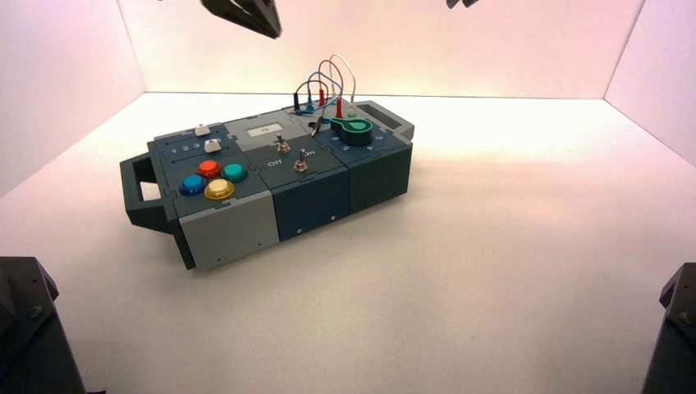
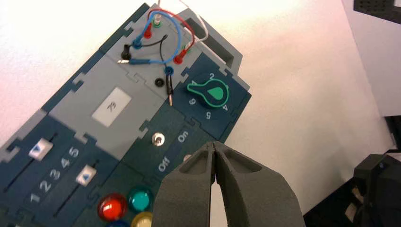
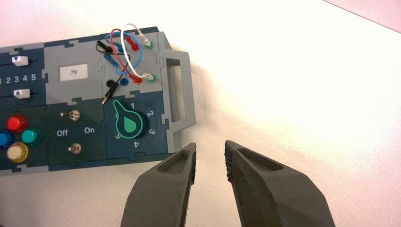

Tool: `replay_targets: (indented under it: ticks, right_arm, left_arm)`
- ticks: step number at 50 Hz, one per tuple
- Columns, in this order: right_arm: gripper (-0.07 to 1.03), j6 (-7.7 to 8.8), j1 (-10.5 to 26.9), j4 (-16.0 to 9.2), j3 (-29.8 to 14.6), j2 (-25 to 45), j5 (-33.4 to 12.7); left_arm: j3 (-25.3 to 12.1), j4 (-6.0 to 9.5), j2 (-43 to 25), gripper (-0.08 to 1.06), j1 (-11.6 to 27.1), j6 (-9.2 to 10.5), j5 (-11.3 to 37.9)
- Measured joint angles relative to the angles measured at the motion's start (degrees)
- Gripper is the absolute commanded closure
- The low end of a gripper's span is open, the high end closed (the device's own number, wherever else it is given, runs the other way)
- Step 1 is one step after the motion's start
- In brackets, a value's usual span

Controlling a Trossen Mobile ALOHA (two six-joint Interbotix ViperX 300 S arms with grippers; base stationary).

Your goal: Turn the knob to position 4.

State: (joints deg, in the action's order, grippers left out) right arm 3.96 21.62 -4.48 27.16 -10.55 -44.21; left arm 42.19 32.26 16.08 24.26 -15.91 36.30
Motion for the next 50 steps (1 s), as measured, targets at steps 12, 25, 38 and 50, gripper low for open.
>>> replay_targets:
  ticks: [12, 25, 38, 50]
  right_arm:
    - [0.62, -0.44, 0.0, -0.09, 0.09, -0.26, -0.18]
    - [0.62, -1.32, 0.0, -0.26, 0.09, -1.41, -0.7]
    - [0.62, -2.55, 0.0, -0.62, 0.0, -2.81, -0.79]
    - [0.62, -2.9, 0.0, -1.49, 0.09, -2.81, -0.88]
  left_arm:
    - [-4.75, 0.0, -8.61, 1.0, 1.76, -3.96, 1.41]
    - [-8.26, -0.26, -16.44, 1.0, 2.29, -6.77, 2.81]
    - [-12.92, -0.44, -22.41, 1.0, 2.46, -9.23, 4.04]
    - [-18.37, -0.53, -28.3, 1.0, 2.46, -9.49, 5.45]
